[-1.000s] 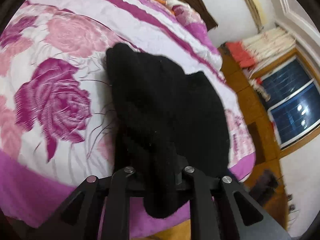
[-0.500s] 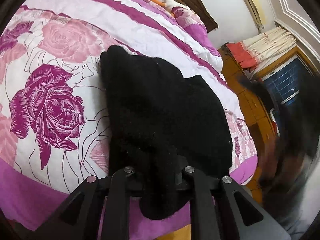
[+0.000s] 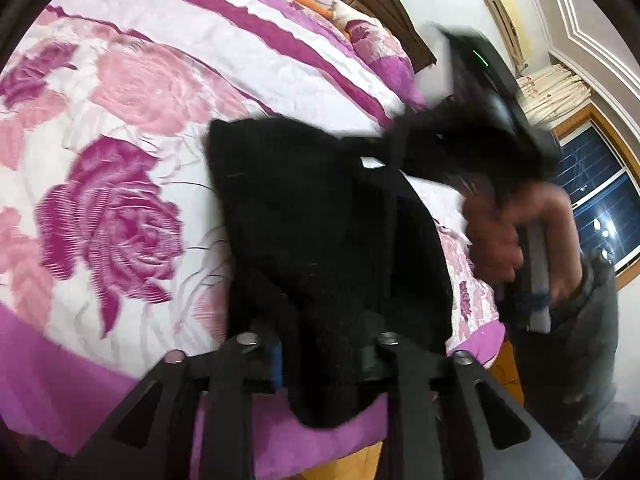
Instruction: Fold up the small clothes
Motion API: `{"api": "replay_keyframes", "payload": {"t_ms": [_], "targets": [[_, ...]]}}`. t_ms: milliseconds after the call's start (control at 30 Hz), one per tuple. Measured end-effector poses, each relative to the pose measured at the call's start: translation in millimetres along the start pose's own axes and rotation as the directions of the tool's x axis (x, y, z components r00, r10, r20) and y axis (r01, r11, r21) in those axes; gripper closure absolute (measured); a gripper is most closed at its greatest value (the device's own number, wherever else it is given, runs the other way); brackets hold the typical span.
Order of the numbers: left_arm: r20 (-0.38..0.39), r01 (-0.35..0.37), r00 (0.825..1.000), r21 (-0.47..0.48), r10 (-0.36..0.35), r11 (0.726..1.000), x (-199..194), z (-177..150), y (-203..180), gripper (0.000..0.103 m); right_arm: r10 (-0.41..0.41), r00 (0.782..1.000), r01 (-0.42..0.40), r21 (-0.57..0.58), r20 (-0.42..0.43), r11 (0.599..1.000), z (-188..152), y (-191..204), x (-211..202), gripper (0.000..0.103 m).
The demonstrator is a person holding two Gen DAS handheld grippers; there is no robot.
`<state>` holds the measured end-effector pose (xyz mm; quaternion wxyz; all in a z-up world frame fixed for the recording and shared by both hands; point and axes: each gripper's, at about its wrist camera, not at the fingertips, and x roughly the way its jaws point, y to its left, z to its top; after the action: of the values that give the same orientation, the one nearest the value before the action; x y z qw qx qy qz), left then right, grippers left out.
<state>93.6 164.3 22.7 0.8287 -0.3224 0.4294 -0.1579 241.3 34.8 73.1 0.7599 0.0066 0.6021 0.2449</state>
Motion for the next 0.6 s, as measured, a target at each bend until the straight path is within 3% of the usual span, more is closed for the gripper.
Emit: {"api": "replay_keyframes", "payload": {"t_ms": [33,133,200,233,300,400,467,533,567,600], "targets": [[0.014,-0.004,1.0,0.009,0.004,1.0,-5.7,-0.4,0.6,0.088,-0.014,1.0,0.014,-0.002,0.027,1.0,-11.3,-11.1,-11.6,0.101],[0.064,0.056,0.996,-0.007,-0.056,0.998,-28.2,3.7,10.8,0.074,0.044,0.998,-0.047,0.057,0.051,0.997,-31.8,-49.4,-31.4,0.101],[0.103,0.09,0.991,-0.021,-0.087,0.996,-41.2,11.8,20.6,0.057,0.071,0.994,-0.077,0.072,0.084,0.994,-37.7,-66.1,-39.5,0.101],[0.117,0.075,0.991,-0.025,-0.071,0.997,-45.1,19.0,25.1,0.055,0.074,0.992,-0.082,0.067,0.104,0.994,-42.0,-72.1,-42.6,0.101],[0.111,0.052,0.993,-0.014,-0.051,0.999,-42.2,34.5,27.9,0.053,0.085,0.989,-0.093,0.06,0.122,0.994,-40.5,-80.2,-42.5,0.101],[0.035,0.083,0.996,-0.015,-0.082,0.996,-13.7,61.0,27.7,0.053,0.114,0.986,-0.12,0.04,0.124,0.992,-35.7,-75.5,-39.2,0.096],[-0.021,0.063,0.998,-0.051,-0.064,0.997,10.8,72.0,31.0,0.053,0.189,0.968,-0.199,0.043,0.164,0.979,-29.6,-70.3,-42.1,0.093],[-0.055,0.033,0.998,-0.08,-0.038,0.996,22.6,75.0,36.8,0.053,0.275,0.938,-0.288,0.034,0.209,0.957,-27.3,-69.0,-54.2,0.081],[-0.056,0.041,0.997,-0.079,-0.045,0.996,21.1,71.9,36.2,0.053,0.277,0.935,-0.288,0.019,0.22,0.957,-28.5,-67.2,-60.4,0.071],[-0.048,0.062,0.997,-0.069,-0.065,0.996,17.2,67.9,35.3,0.053,0.269,0.938,-0.277,0.004,0.22,0.961,-30.5,-63.6,-63.4,0.067]]}}
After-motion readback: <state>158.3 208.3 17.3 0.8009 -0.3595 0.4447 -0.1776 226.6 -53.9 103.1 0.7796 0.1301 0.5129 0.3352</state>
